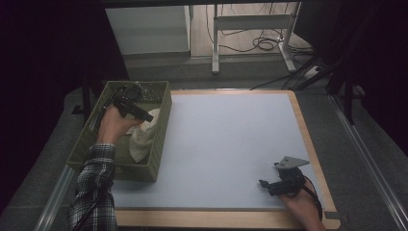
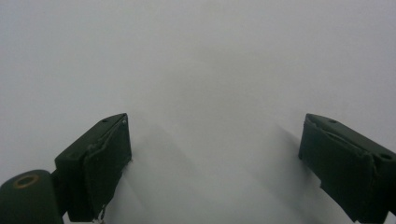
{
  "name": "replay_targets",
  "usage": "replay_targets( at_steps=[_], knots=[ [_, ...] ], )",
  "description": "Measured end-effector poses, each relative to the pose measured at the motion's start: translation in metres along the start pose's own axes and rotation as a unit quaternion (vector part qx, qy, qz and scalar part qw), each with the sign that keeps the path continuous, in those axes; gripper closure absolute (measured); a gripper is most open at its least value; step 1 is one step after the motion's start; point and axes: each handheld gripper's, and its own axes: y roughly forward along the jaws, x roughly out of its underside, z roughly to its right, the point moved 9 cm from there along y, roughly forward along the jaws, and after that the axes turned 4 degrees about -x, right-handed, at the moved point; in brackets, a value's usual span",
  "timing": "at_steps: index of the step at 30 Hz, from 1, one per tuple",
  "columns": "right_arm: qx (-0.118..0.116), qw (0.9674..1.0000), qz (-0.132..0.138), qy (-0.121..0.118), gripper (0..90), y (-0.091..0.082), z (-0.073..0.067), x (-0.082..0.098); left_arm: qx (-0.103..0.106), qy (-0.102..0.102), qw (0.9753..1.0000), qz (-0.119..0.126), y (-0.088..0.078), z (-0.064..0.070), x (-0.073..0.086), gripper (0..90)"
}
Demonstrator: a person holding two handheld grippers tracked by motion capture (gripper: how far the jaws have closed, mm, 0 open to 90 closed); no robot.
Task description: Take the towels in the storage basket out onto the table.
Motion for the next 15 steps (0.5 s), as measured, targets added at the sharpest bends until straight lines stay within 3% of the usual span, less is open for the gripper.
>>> replay_targets(
  at_steps=[7, 15],
  knots=[
    [0.0, 1.0, 0.0, 0.0, 9.4, 0.0, 0.0, 0.0, 0.008, -0.035, 0.9991, -0.023, 0.036, -0.008, 0.011, 4.4],
    [0.0, 1.0, 0.0, 0.0, 9.4, 0.0, 0.0, 0.0, 0.009, -0.048, 0.9956, -0.08, 0.073, -0.011, 0.027, 3.3]
  ],
)
